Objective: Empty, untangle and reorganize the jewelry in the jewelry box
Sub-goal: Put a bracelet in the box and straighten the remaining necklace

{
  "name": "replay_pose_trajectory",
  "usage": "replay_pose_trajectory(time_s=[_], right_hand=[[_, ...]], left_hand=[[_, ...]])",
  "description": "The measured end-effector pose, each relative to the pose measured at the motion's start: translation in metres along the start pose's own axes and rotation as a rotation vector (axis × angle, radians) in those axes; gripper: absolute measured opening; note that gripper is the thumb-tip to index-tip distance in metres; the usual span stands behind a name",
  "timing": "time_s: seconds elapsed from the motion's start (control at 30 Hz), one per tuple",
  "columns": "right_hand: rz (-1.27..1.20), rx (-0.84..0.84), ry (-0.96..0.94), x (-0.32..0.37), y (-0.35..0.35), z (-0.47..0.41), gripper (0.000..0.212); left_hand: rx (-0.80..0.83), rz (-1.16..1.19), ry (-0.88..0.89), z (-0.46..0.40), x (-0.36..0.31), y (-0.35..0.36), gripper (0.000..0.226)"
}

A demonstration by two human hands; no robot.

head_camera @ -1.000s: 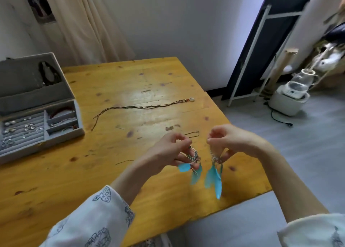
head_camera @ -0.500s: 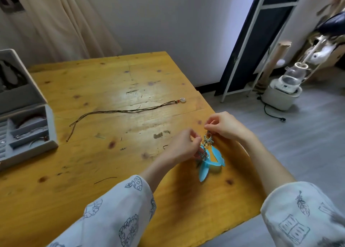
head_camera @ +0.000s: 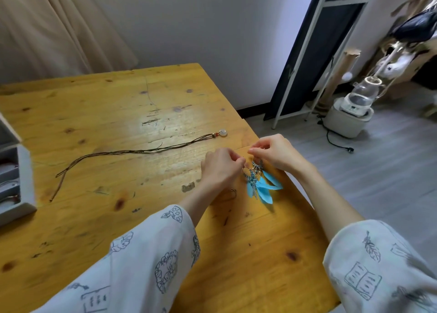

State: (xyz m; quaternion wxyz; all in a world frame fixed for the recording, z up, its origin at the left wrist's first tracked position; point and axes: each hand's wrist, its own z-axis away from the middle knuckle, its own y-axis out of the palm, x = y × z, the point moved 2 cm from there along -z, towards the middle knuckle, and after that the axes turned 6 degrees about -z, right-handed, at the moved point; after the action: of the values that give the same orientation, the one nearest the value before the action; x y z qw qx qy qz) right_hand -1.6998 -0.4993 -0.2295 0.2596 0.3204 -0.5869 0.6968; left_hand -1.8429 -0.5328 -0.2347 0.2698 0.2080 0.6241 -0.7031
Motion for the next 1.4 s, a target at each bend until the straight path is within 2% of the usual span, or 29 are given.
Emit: replay_pose_trajectory(time_s=[0.17,0.53,0.73,0.9,0.97,1.07,1.13,1.2,1.3,1.4], right_hand=[[-0.001,0.008,0.017,-0.002,0.002,-0.008,0.019],[0.012,-0.065,-0.037,0.004,0.007,-0.01,0.013],[-0.068,-0.13,-0.035,0.006,0.008,0.002,0.018],[-0.116,-0.178,-0.03,0.009,0.009,0.027,0.024],[-0.125,-0.238,-0.053,0.013,0.01,0.042,0.023],[-0.195,-0.286,-0.12,0.028,0.022,0.07,0.018],[-0.122,-0.213,-0.178,0.038,0.043,0.086,0.017],[0.051,-0.155,-0.217,0.041,0.065,0.1,0.02],[0.253,-0.135,-0.295,0.034,0.081,0.118,0.025],[0.305,-0.149,-0.355,0.027,0.078,0.13,0.025]], left_hand=[[-0.057,-0.092,-0.072,-0.018,0.005,0.003,0.025],[-0.125,-0.111,0.0,-0.024,0.009,0.002,0.023],[-0.021,-0.084,0.018,-0.017,0.006,-0.004,0.02],[0.078,0.072,0.108,0.008,0.013,-0.028,0.029],[0.044,0.027,0.147,0.024,0.025,-0.036,0.027],[-0.116,-0.079,0.134,0.053,0.053,-0.038,0.019],[-0.207,-0.097,0.161,0.073,0.065,-0.035,0.016],[-0.256,-0.172,0.259,0.087,0.071,-0.028,0.016],[-0.268,-0.249,0.368,0.101,0.075,-0.022,0.018],[-0.269,-0.213,0.381,0.108,0.076,-0.023,0.017]])
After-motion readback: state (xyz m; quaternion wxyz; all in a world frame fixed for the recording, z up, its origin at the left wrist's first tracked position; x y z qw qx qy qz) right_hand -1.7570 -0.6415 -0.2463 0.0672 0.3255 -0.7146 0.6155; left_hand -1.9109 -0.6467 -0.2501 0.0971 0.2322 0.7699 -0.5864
